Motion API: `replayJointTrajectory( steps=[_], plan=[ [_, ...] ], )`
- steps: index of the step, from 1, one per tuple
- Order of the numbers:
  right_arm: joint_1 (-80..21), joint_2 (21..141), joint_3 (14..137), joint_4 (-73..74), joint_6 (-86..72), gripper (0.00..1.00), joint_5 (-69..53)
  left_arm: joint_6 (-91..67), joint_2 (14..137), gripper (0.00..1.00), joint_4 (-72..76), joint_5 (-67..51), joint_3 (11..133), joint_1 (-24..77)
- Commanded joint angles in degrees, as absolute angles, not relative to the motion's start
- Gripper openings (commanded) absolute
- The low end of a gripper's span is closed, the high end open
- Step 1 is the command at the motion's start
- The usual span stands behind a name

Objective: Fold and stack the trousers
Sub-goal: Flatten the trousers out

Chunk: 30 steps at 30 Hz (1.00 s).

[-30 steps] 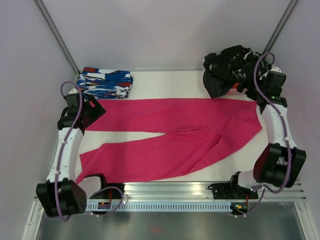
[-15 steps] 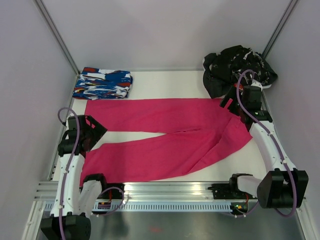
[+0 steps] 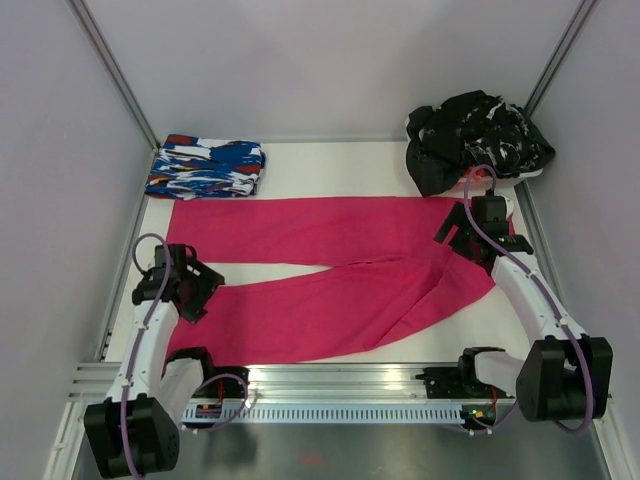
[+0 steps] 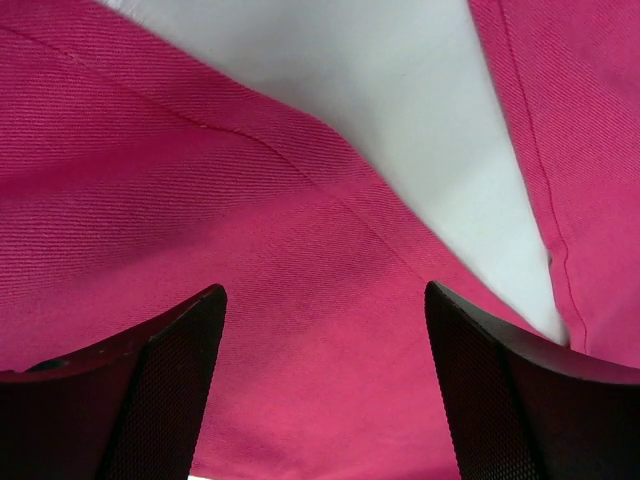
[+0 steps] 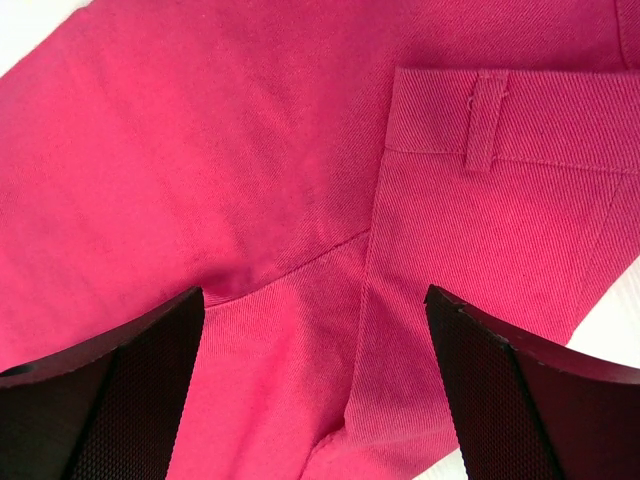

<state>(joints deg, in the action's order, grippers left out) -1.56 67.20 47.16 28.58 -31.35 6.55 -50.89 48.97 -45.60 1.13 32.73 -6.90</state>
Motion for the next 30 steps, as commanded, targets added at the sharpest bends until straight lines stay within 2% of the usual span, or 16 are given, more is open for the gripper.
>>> replayJointTrajectory(
  steps=[1,9,17,18,22,29,30],
  plan=[
    [-1.7,67.5,46.5,27.4,-33.3,0.97,7.1,-54.8,50.2,0.85,-42.0,0.3,30.9,-6.8],
    [-1.7,67.9,45.4,26.8,-33.4,0.97,6.6,-57.7,51.9,0.78,-38.3,0.3,25.8,-6.9],
    [-1.7,67.9,44.6,26.6,-33.2,0.97,6.9,-58.4,55.6,0.75,-34.2,-1.0,23.3,-6.9],
    [-1.8,67.9,44.5,26.6,-33.2,0.97,6.8,-58.4,56.0,0.71,-33.9,-0.9,23.1,-6.9],
    [-1.6,68.1,44.6,26.3,-33.2,0.97,6.9,-58.4,57.6,0.68,-32.8,-0.5,22.8,-6.9],
    [-1.7,68.9,45.4,25.9,-33.0,0.97,6.5,-57.4,56.4,0.48,-32.9,2.1,23.2,-6.9],
    [-1.7,68.8,45.4,26.0,-33.0,0.97,6.4,-57.3,56.1,0.41,-32.9,2.5,23.2,-6.9]
  ],
)
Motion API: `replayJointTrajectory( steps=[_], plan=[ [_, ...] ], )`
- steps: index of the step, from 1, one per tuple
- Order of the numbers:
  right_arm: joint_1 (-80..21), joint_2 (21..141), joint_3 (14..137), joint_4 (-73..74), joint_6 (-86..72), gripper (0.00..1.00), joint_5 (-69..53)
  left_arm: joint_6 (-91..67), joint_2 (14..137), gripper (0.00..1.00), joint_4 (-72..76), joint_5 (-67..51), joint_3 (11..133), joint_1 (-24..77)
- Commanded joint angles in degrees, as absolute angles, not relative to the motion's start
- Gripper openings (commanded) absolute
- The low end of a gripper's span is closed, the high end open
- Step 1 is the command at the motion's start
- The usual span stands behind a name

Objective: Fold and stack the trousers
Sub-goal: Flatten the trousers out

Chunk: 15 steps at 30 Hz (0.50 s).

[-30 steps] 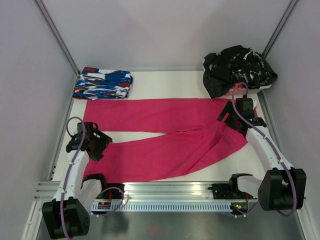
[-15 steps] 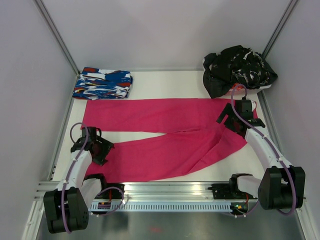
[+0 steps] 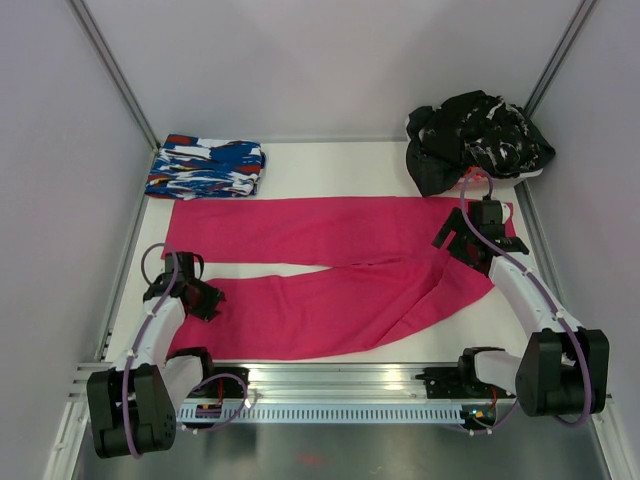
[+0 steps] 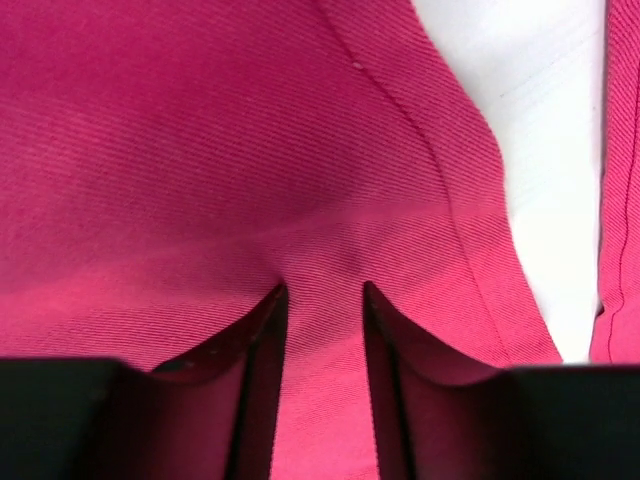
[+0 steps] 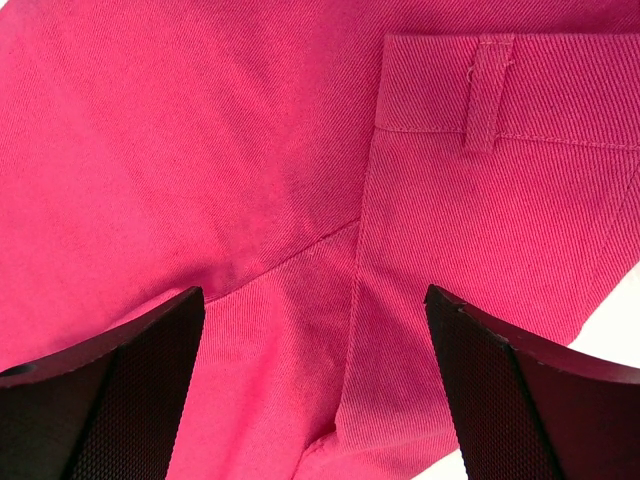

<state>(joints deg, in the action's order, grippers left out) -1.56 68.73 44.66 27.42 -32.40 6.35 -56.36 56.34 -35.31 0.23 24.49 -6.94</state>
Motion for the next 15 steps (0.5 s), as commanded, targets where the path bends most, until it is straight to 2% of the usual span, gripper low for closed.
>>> replayJointTrajectory(
  steps=[1,2,3,5,6,7,15],
  plan=[
    [-1.7,68.7,45.3,26.2,-32.8,0.97,6.4,-57.2,55.6,0.39,-32.9,2.8,23.3,-6.9],
    [-1.7,68.4,45.2,26.4,-32.7,0.97,6.7,-57.2,55.4,0.37,-32.9,3.1,23.3,-6.9],
    [-1.7,68.1,45.2,26.5,-32.5,0.97,6.9,-57.1,55.2,0.28,-32.9,3.7,23.3,-6.9],
    [-1.7,67.6,45.2,26.9,-32.2,0.97,7.6,-56.5,55.1,0.18,-33.0,4.3,23.7,-6.9],
    [-1.7,67.5,45.2,27.0,-32.1,0.97,7.6,-56.2,55.2,0.08,-32.9,5.0,24.1,-6.9],
    [-1.7,67.4,45.2,27.1,-32.0,0.97,7.7,-55.9,55.5,0.03,-33.0,5.4,24.4,-6.9],
    [-1.7,67.3,45.4,27.3,-32.2,0.98,7.7,-51.9,53.8,0.02,-36.2,12.7,30.7,-6.9]
  ],
)
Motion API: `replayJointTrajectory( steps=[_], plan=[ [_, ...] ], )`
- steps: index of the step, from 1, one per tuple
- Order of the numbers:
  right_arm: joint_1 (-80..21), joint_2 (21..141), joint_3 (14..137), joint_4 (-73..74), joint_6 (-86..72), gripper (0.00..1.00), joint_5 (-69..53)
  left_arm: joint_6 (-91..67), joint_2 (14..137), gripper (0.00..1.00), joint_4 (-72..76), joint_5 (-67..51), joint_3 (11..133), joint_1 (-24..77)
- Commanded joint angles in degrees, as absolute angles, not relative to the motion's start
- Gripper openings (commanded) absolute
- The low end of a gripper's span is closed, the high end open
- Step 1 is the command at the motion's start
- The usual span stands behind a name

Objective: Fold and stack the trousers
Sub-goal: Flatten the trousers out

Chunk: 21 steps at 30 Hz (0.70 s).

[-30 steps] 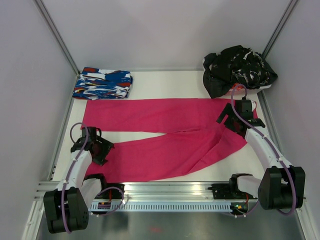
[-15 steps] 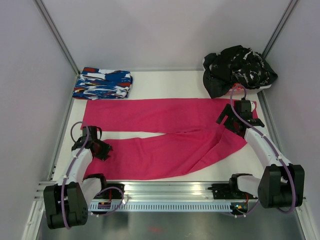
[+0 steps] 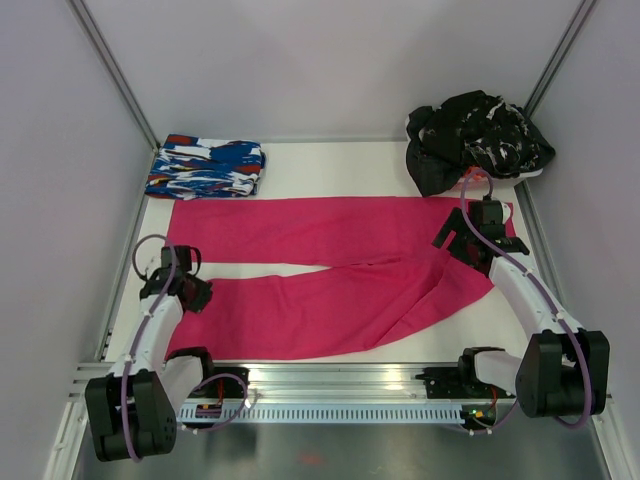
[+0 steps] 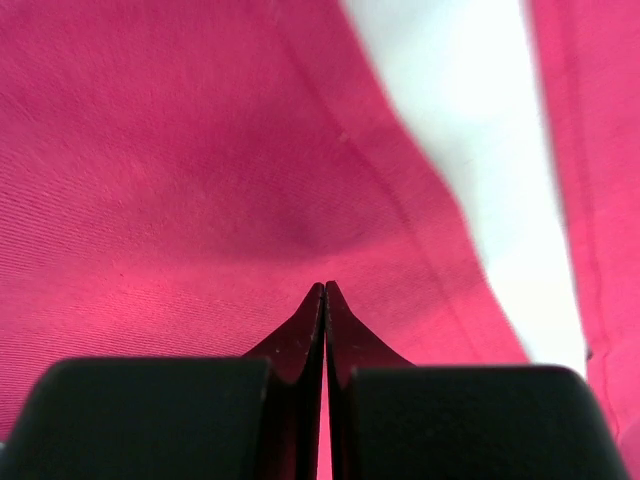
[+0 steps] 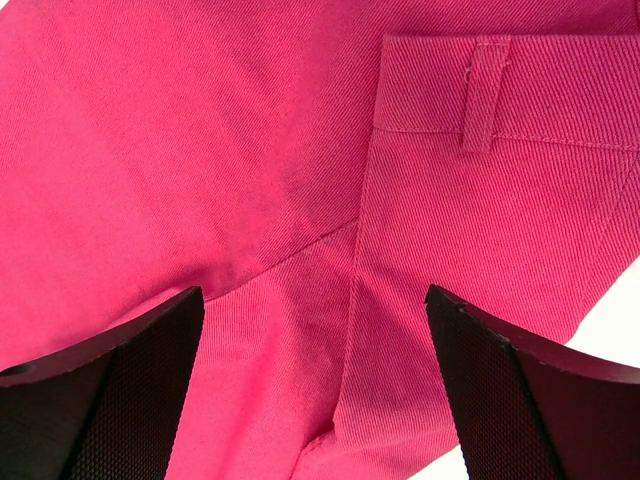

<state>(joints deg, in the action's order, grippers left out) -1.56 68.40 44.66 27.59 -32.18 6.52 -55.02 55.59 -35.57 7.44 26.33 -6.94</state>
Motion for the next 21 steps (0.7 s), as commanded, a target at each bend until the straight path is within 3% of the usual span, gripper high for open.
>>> replayJointTrajectory(
  steps=[1,11,16,19,21],
  plan=[
    [-1.6,67.3,45.4,27.2,-32.2,0.98,7.7,-51.3,53.4,0.02,-36.6,13.5,31.5,-6.9],
    [-1.7,68.2,45.8,26.8,-32.5,0.98,6.6,-45.0,50.2,0.03,-37.8,19.3,38.0,-6.9],
    [-1.7,68.2,48.6,30.3,-32.3,0.98,7.1,-41.1,49.2,0.13,-38.7,18.2,41.4,-6.9],
    [-1.7,66.8,50.4,34.3,-32.2,0.98,10.0,-39.2,48.2,0.3,-38.3,17.1,43.1,-6.9],
    [-1.7,65.3,49.8,35.5,-32.2,0.98,12.0,-38.1,47.8,0.51,-37.4,16.4,43.8,-6.9]
  ],
)
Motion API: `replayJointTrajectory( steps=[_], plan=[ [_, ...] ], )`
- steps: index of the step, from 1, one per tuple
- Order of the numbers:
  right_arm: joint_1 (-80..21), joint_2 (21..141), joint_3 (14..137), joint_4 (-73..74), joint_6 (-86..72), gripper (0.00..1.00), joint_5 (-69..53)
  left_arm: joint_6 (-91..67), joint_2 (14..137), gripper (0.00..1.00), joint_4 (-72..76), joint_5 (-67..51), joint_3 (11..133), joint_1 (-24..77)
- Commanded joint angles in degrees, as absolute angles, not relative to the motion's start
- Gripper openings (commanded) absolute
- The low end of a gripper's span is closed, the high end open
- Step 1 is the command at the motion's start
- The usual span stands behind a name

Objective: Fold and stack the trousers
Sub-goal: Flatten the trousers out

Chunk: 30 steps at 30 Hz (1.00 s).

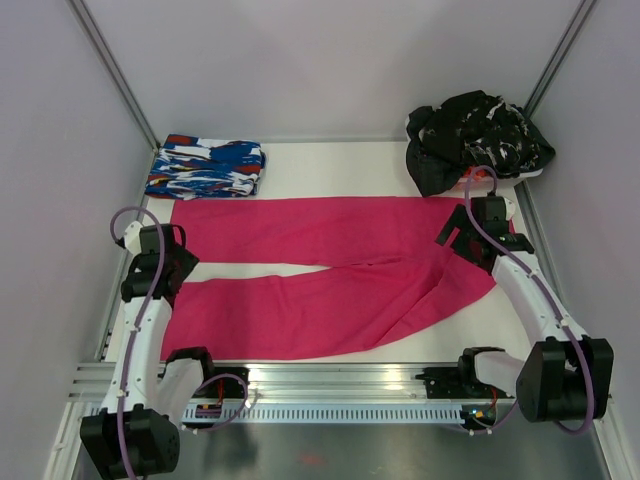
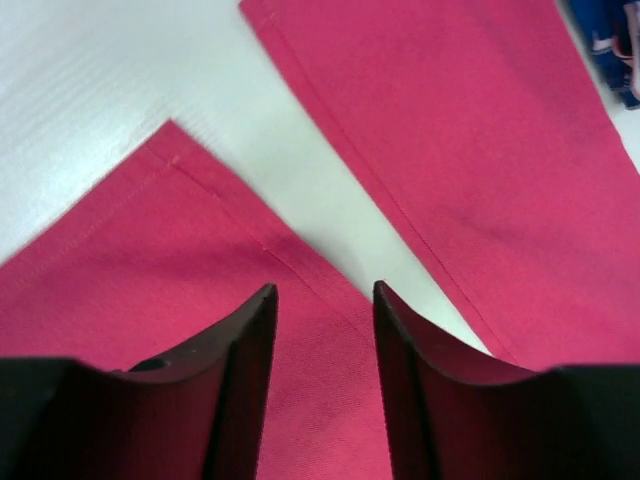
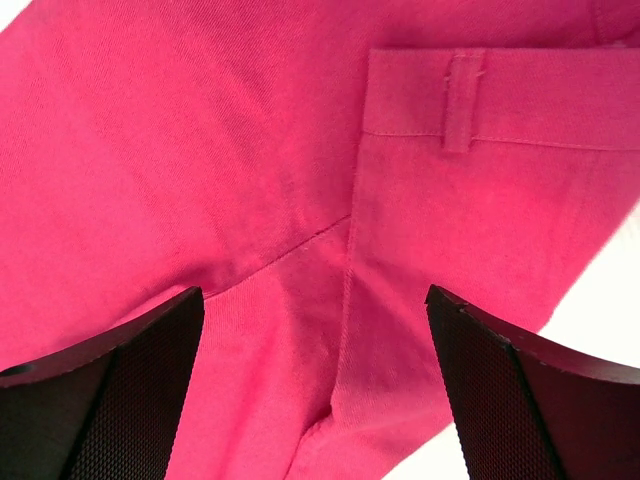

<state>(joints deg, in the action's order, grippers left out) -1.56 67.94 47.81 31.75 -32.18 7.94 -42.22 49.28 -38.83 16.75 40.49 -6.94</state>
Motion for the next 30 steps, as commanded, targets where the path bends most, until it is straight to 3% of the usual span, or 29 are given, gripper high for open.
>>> replayJointTrajectory(
  steps=[1,2,4,10,16,28,30],
  plan=[
    [-1.6,63.6,49.3,36.2,-32.2,0.98,12.3,-37.4,47.9,0.56,-37.0,16.3,44.5,-6.9],
    [-1.6,62.7,48.9,36.3,-32.3,0.98,12.3,-37.2,48.1,0.63,-36.6,15.7,44.8,-6.9],
    [-1.7,60.7,46.5,35.6,-32.7,0.98,10.6,-36.8,48.7,0.66,-36.2,14.2,45.4,-6.9],
    [-1.9,63.0,43.9,32.8,-32.3,0.93,2.0,-38.1,49.7,0.66,-34.1,7.2,42.4,-6.9],
    [-2.5,71.2,45.1,33.1,-30.2,0.91,10.4,-39.4,49.4,0.66,-30.5,2.3,37.9,-6.9],
    [-2.5,82.6,47.2,27.3,-29.7,0.68,12.7,-38.7,51.5,0.67,-29.4,2.2,37.9,-6.9],
    [-2.5,83.8,47.2,27.2,-29.8,0.59,12.9,-38.6,51.6,0.67,-29.4,2.2,38.0,-6.9]
  ],
)
